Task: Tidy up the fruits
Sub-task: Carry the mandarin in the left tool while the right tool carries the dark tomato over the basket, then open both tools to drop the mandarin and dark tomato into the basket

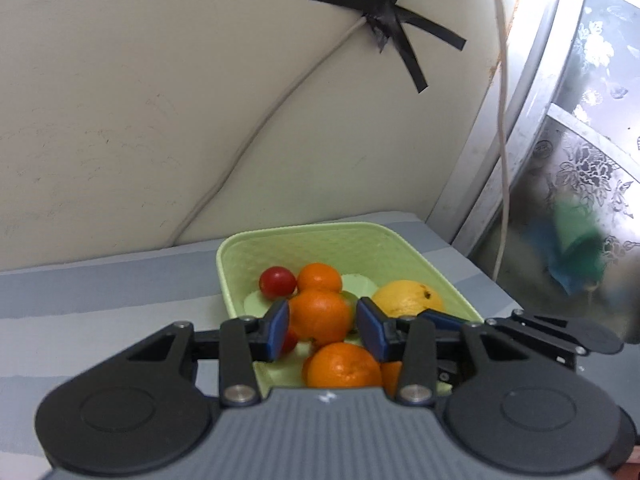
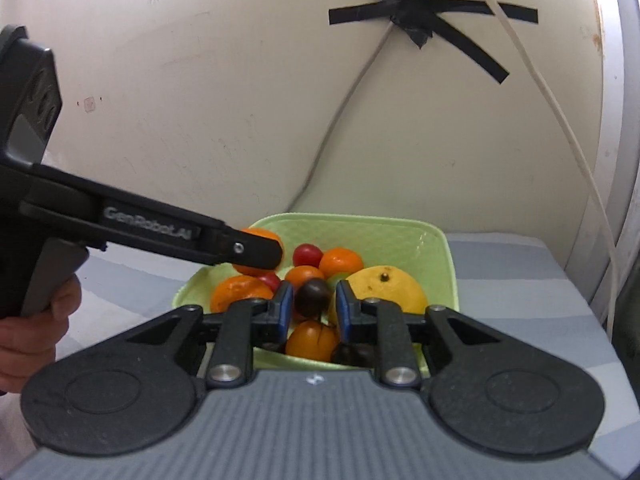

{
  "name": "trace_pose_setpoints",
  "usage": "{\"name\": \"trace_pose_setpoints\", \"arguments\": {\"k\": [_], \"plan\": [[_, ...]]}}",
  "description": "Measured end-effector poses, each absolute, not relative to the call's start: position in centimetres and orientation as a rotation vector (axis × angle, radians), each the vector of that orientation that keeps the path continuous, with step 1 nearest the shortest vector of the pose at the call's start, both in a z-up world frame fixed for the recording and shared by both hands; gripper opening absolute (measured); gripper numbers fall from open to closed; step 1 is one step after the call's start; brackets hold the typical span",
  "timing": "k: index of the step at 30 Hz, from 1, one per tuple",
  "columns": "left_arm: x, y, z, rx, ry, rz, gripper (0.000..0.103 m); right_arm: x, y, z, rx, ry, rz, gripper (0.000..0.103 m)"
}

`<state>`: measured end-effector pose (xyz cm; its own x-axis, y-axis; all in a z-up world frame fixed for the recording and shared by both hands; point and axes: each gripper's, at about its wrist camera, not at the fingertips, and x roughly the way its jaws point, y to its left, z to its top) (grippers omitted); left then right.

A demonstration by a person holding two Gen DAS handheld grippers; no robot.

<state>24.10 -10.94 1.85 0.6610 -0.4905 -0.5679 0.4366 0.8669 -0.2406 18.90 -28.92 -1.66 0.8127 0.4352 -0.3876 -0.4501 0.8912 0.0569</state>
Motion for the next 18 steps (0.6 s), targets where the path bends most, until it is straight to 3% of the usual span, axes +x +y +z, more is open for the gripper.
{"name": "trace_pose_setpoints", "arguments": {"k": [10, 12, 15, 18], "plan": [[15.9, -10.8, 4.5, 0.044, 0.573, -0.410, 0.053, 11.5, -31.3, -1.2, 0.105, 0.371, 0.442, 0.027], [12.9, -10.9, 4.7, 0.090, 0.530, -0.372, 0.060, 9.2, -31.5, -1.7, 0.139, 0.382, 0.430, 0.027], [9.0, -10.5, 4.7, 0.100, 0.504, -0.334, 0.082, 5.8, -31.4, -2.6, 0.167, 0.389, 0.397, 0.033], [5.5, -10.0, 4.2, 0.113, 0.486, -0.289, 0.087, 2.7, -31.0, -3.0, 0.203, 0.402, 0.376, 0.038]]}}
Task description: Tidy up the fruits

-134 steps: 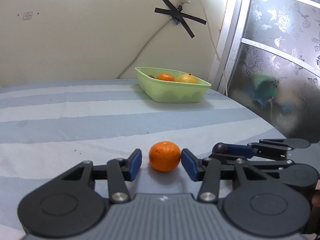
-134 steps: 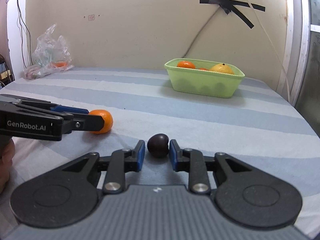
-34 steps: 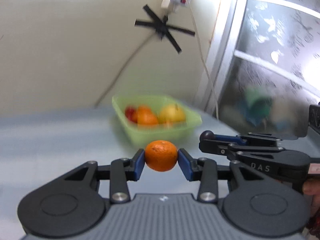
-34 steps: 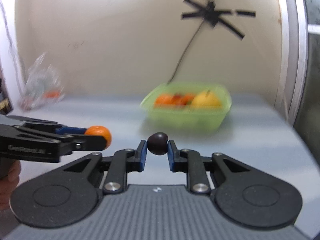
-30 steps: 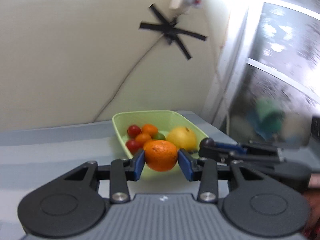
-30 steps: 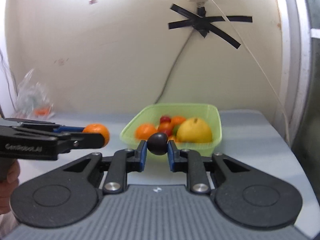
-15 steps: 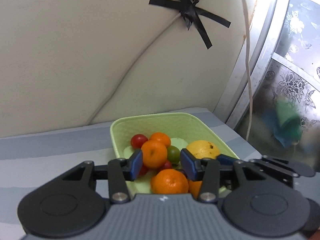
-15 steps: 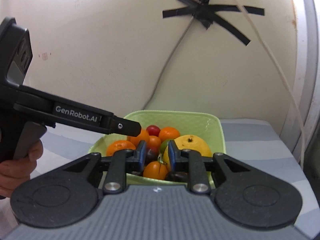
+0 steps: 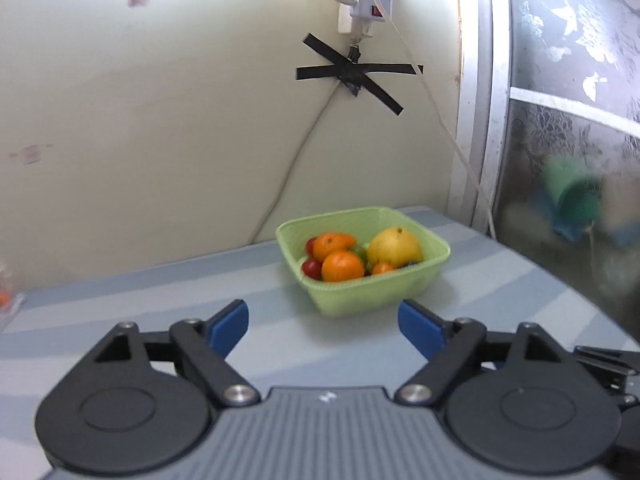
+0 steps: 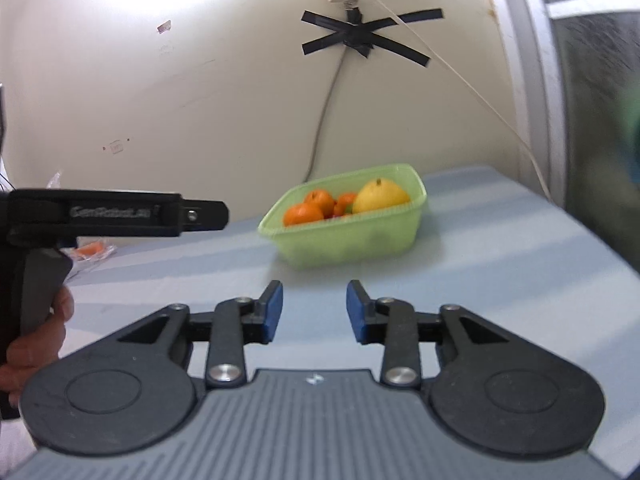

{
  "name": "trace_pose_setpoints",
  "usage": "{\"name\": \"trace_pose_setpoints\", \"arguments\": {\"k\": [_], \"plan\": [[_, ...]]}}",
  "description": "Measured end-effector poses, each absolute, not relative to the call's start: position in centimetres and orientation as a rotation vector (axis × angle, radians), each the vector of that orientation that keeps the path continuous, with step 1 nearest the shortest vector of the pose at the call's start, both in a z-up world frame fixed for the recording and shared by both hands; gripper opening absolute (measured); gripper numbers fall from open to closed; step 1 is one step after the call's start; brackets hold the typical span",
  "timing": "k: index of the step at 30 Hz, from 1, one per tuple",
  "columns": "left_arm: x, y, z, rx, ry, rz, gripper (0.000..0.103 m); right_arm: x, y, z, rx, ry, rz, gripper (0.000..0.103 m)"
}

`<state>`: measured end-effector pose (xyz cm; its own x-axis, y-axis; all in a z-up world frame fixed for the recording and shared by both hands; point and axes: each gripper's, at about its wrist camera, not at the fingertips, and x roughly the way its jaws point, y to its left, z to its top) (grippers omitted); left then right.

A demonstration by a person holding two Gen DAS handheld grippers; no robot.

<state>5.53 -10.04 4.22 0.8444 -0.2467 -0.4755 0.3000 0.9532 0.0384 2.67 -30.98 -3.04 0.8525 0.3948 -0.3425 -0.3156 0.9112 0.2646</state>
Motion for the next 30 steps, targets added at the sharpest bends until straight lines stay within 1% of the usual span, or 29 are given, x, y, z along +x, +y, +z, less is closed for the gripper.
{"name": "trace_pose_setpoints", "arguments": {"k": [2, 4, 6, 8, 10, 12, 19, 21, 28, 30], "plan": [[3.9, -9.5, 3.9, 0.096, 0.498, -0.255, 0.092, 0.8, -30.7, -3.4, 0.215, 0.418, 0.368, 0.038], [2.4, -8.8, 3.5, 0.066, 0.512, -0.229, 0.093, -0.4, -30.5, -3.5, 0.212, 0.435, 0.362, 0.038], [1.1, -8.3, 3.2, 0.058, 0.511, -0.204, 0.097, -1.6, -30.2, -3.6, 0.207, 0.444, 0.354, 0.038], [-0.2, -7.9, 2.8, 0.061, 0.504, -0.177, 0.103, -2.3, -30.0, -3.5, 0.215, 0.449, 0.355, 0.038], [-1.2, -7.6, 2.5, 0.069, 0.507, -0.153, 0.103, -3.1, -29.7, -3.5, 0.223, 0.449, 0.361, 0.040], [-1.7, -7.5, 2.3, 0.072, 0.515, -0.137, 0.103, -3.9, -29.4, -3.4, 0.231, 0.443, 0.365, 0.049], [-2.8, -6.6, 1.2, 0.060, 0.533, -0.118, 0.103, -5.8, -28.7, -3.2, 0.251, 0.422, 0.371, 0.052], [-3.2, -6.5, 1.1, 0.069, 0.527, -0.111, 0.103, -5.9, -28.6, -3.3, 0.262, 0.421, 0.356, 0.061], [-3.3, -6.4, 0.6, 0.078, 0.545, -0.087, 0.103, -5.4, -28.8, -4.0, 0.320, 0.460, 0.318, 0.065], [-3.2, -6.4, 0.4, 0.080, 0.550, -0.077, 0.103, -5.3, -28.8, -4.2, 0.325, 0.469, 0.311, 0.068]]}}
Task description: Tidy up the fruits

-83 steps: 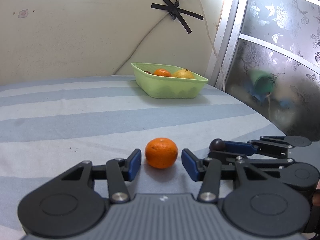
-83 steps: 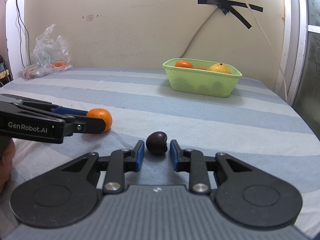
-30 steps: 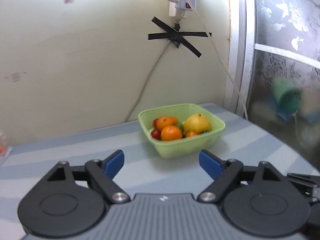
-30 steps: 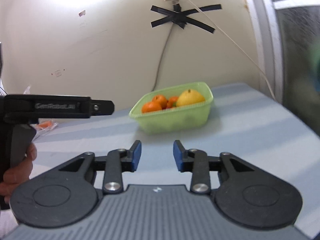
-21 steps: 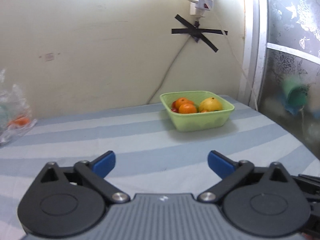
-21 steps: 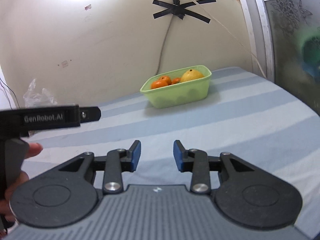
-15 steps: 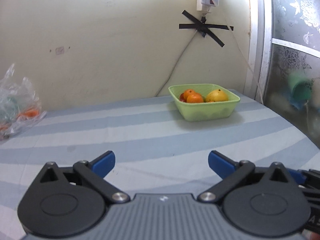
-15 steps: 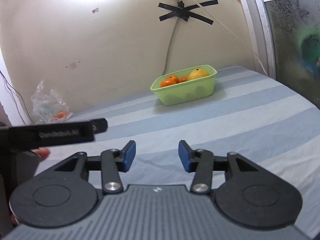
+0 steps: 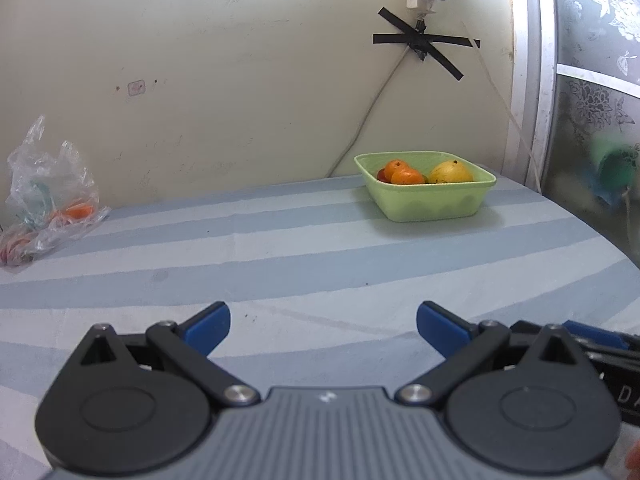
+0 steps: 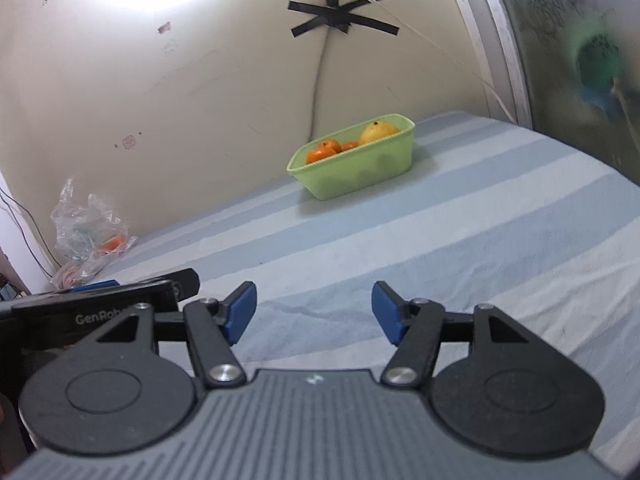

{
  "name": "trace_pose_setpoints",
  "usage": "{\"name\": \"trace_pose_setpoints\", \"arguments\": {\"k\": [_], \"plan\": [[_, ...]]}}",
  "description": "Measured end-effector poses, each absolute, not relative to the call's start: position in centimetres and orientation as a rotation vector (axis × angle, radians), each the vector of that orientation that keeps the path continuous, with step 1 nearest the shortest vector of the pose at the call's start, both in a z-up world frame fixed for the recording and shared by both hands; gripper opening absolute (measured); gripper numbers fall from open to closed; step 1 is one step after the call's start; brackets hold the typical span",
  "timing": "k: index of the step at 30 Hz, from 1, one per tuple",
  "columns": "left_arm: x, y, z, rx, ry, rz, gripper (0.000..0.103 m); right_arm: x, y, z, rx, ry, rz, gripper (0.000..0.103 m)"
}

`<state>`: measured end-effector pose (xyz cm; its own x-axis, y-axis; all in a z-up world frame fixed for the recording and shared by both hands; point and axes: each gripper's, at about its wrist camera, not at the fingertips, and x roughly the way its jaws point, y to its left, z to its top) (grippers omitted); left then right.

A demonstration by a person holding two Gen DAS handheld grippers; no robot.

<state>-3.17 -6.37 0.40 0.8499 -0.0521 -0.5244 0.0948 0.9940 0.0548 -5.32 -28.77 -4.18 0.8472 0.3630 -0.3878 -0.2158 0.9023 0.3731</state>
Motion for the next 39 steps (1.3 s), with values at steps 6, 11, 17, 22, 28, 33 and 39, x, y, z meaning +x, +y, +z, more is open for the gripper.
{"name": "trace_pose_setpoints", "arguments": {"k": [6, 11, 17, 22, 28, 33, 39], "plan": [[-3.10, -6.80, -0.17, 0.106, 0.549, -0.049, 0.103, -5.24, -28.87, -4.63, 0.338, 0.486, 0.301, 0.073], [-3.03, -6.75, -0.44, 0.109, 0.554, -0.028, 0.103, -5.11, -29.03, -4.86, 0.349, 0.492, 0.290, 0.074], [-2.95, -6.97, -0.50, 0.123, 0.548, -0.005, 0.103, -4.97, -29.05, -5.00, 0.360, 0.498, 0.290, 0.075], [-3.11, -7.25, -0.39, 0.140, 0.529, 0.014, 0.103, -5.05, -29.01, -4.99, 0.354, 0.486, 0.285, 0.076], [-2.99, -7.24, -0.28, 0.135, 0.540, 0.023, 0.103, -5.21, -29.14, -5.07, 0.359, 0.478, 0.276, 0.076], [-2.96, -7.22, -0.21, 0.128, 0.543, 0.020, 0.103, -5.29, -29.13, -5.09, 0.361, 0.477, 0.273, 0.076], [-2.94, -7.22, -0.11, 0.129, 0.548, 0.030, 0.103, -5.40, -29.14, -5.02, 0.363, 0.472, 0.268, 0.076]]}}
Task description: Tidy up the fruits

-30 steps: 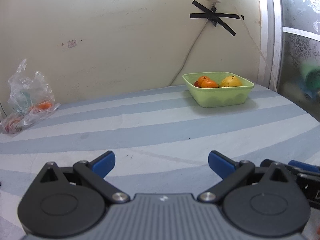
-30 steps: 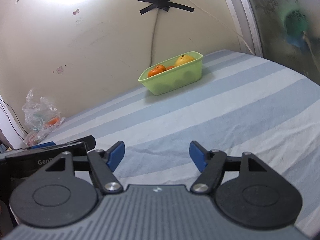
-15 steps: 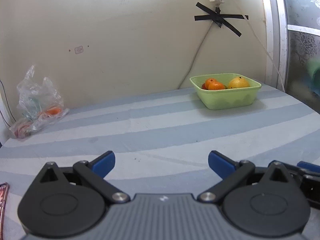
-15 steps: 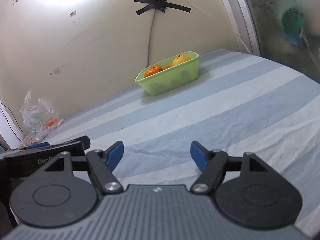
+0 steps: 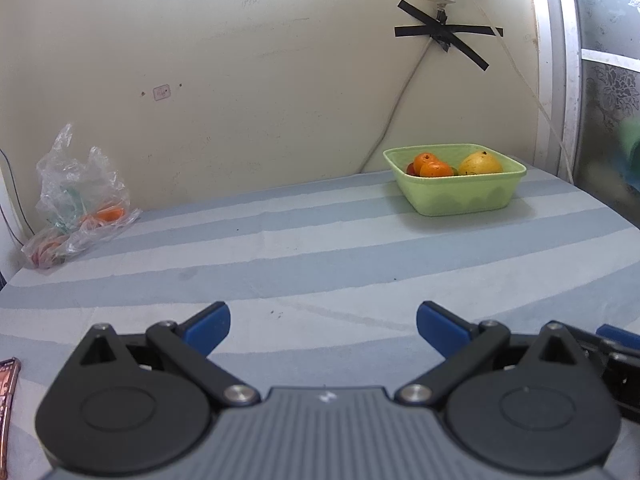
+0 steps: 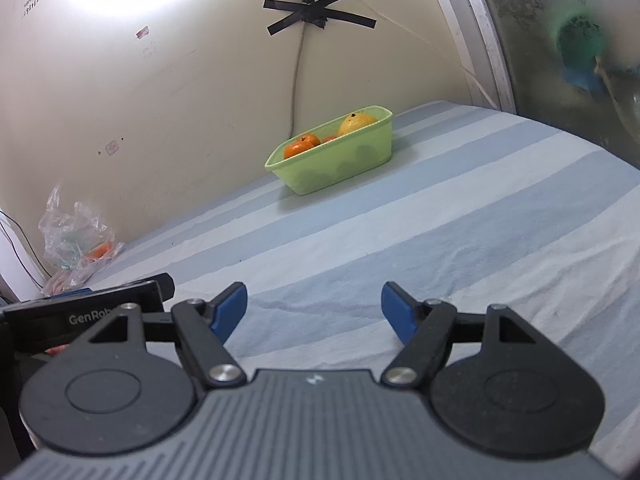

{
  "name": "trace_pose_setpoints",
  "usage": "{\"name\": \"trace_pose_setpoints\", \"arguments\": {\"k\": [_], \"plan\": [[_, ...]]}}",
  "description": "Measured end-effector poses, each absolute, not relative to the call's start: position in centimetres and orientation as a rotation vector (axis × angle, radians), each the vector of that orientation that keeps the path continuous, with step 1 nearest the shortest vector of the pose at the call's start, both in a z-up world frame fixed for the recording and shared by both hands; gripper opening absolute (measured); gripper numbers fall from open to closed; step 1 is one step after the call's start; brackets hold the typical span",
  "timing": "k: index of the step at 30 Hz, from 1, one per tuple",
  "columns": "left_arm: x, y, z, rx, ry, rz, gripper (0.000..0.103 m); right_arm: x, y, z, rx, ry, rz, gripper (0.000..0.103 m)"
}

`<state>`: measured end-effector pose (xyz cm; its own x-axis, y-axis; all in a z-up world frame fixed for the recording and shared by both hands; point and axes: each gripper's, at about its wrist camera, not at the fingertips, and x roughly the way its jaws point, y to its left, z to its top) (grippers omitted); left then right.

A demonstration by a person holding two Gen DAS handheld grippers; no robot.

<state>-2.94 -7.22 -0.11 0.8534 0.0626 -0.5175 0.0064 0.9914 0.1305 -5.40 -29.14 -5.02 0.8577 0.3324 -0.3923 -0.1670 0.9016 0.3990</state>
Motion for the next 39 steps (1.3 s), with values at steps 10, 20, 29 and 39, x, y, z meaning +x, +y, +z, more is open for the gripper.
{"name": "trace_pose_setpoints", "arguments": {"k": [10, 20, 29, 39], "plan": [[-3.22, -7.38, -0.09, 0.137, 0.541, 0.028, 0.103, -5.49, -29.04, -5.04, 0.364, 0.472, 0.267, 0.076], [-3.34, -7.74, -0.05, 0.147, 0.543, 0.046, 0.103, -5.48, -28.99, -5.05, 0.366, 0.477, 0.267, 0.076], [-3.38, -7.96, -0.18, 0.159, 0.547, 0.048, 0.103, -5.40, -29.12, -5.22, 0.370, 0.481, 0.266, 0.076], [-3.22, -7.96, -0.33, 0.163, 0.553, 0.051, 0.103, -5.23, -29.29, -5.39, 0.376, 0.487, 0.267, 0.076]]}}
